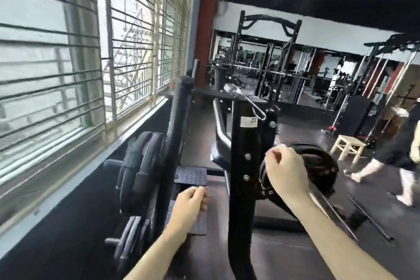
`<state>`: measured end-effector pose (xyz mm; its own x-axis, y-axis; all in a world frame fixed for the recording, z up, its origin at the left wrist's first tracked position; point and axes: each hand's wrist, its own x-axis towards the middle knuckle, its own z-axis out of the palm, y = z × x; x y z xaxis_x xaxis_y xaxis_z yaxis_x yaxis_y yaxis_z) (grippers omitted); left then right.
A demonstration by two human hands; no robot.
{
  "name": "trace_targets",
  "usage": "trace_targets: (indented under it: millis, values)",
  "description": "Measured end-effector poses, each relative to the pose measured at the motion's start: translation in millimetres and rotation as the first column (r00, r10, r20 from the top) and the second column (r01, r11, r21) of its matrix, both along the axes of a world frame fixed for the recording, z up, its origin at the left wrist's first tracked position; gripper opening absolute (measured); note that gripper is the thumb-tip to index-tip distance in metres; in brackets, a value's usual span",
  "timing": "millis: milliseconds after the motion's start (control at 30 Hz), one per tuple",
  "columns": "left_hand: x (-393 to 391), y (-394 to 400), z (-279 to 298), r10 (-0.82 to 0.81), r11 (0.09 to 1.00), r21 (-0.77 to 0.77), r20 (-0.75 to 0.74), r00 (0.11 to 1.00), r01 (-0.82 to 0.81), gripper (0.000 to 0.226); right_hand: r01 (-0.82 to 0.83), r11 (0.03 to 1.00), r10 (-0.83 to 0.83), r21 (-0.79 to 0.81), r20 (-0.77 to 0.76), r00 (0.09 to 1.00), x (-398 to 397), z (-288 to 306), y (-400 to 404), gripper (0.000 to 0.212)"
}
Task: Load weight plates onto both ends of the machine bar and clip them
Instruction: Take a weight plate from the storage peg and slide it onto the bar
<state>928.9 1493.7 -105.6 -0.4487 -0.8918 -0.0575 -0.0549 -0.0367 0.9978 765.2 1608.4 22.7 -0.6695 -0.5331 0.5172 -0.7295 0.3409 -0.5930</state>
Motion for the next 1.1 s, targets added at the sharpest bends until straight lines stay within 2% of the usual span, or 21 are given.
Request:
trace_targets:
  millis: [100,200,333,467,533,567,600,700,833,900,967,1033,1100]
  values:
    - [58,-39,-18,0.252,0.949,0.205,-0.036,0.967,-0.240,0.034,-0.178,0.979,0.173,0.097,0.061,0.983,52,-14,-40,0.018]
    - [100,-86,-21,0.415,0.831,0.461,-0.142,0.899,-0.311,0.034,-0.295,0.937,0.268,0.187,0.157,0.951,95,-27,-87,0.020]
    - [136,-145,-25,0.554,0.703,0.595,-0.114,0.825,-0.390,0.037,-0.368,0.890,0.322,0.270,0.200,0.925,140,-41,-163,0.020]
    - [159,-201,-36,0.590,0.601,0.711,-0.086,0.803,-0.365,0.040,-0.415,0.851,0.373,0.322,0.186,0.909,185,-50,-248,0.020]
    - [164,-218,-32,0.577,0.522,0.799,-0.073,0.813,-0.299,0.065,-0.425,0.825,0.399,0.373,0.150,0.905,204,-54,-291,0.019]
    - [166,-228,-29,0.532,0.521,0.820,-0.096,0.841,-0.236,0.068,-0.423,0.818,0.410,0.389,0.122,0.904,212,-57,-313,0.019]
    - [166,-238,-28,0.474,0.532,0.830,-0.130,0.871,-0.166,0.067,-0.409,0.815,0.411,0.410,0.089,0.907,220,-59,-333,0.020]
    - [159,-265,-33,0.437,0.460,0.885,-0.156,0.886,-0.071,0.075,-0.280,0.759,0.385,0.587,-0.059,0.921,234,-68,-382,0.031]
    - [153,-298,-42,0.425,0.355,0.935,-0.136,0.895,-0.026,0.091,-0.023,0.540,0.333,0.842,-0.188,0.924,229,-87,-426,0.050]
    - [155,-308,-45,0.391,0.345,0.937,-0.084,0.917,-0.061,0.088,0.086,0.414,0.303,0.906,-0.227,0.926,225,-97,-442,0.054]
    - [160,-317,-52,0.347,0.318,0.945,-0.037,0.937,-0.080,0.099,0.172,0.313,0.306,0.934,-0.271,0.913,227,-103,-450,0.056]
    - [162,-326,-62,0.296,0.294,0.952,-0.009,0.955,-0.082,0.099,0.219,0.284,0.299,0.933,-0.303,0.905,231,-107,-457,0.052]
    - [166,-329,-65,0.233,0.310,0.950,-0.031,0.972,-0.044,0.091,0.248,0.307,0.281,0.919,-0.336,0.899,236,-110,-464,0.046]
